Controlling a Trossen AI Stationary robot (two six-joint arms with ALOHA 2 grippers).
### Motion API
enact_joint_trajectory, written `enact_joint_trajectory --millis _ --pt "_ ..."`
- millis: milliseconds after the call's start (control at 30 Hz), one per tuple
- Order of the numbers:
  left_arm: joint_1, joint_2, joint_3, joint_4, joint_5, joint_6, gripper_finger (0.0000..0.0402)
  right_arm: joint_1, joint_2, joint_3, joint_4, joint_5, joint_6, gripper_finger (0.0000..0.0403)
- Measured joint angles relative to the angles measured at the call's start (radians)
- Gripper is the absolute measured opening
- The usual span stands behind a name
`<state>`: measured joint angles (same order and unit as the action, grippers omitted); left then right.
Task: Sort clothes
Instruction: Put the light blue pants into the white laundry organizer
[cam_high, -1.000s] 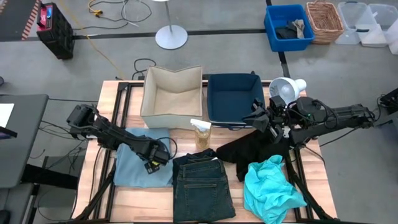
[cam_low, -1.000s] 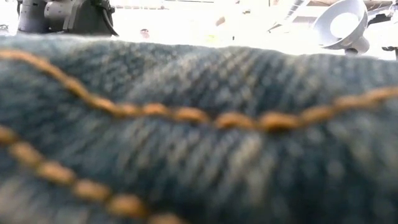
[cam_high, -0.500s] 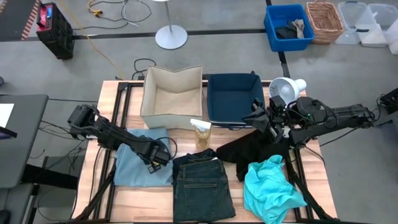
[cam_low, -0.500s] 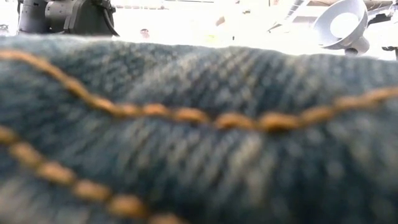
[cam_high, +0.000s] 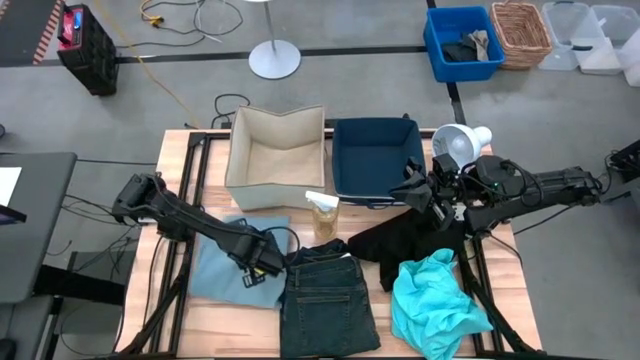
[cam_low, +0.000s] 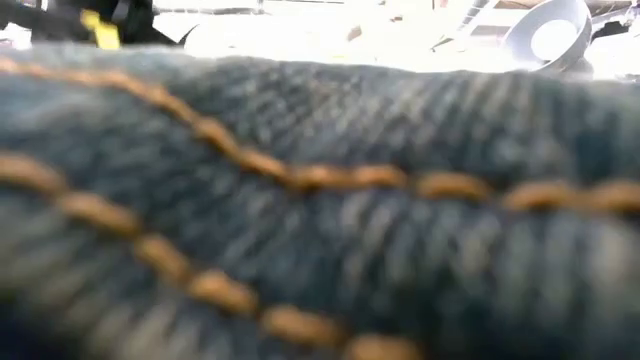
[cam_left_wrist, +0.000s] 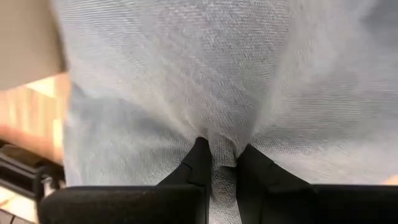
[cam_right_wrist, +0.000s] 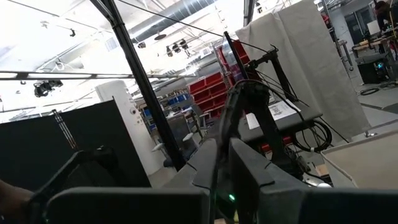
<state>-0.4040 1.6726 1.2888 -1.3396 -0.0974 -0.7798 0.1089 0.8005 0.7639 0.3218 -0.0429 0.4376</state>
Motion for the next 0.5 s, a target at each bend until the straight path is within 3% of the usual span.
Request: enact_joint_trajectory --millis 233,500 --pt "-0.045 -0.002 0.203 -0.220 -0.016 -0.050 0.0031 0.000 0.000 0.000 0.000 0.000 0.000 0.0056" --pt "-0.114 -0.138 0.326 -0.232 -0.011 -0.230 0.0031 0.000 0.000 0.000 0.000 0.000 -0.001 0.0056"
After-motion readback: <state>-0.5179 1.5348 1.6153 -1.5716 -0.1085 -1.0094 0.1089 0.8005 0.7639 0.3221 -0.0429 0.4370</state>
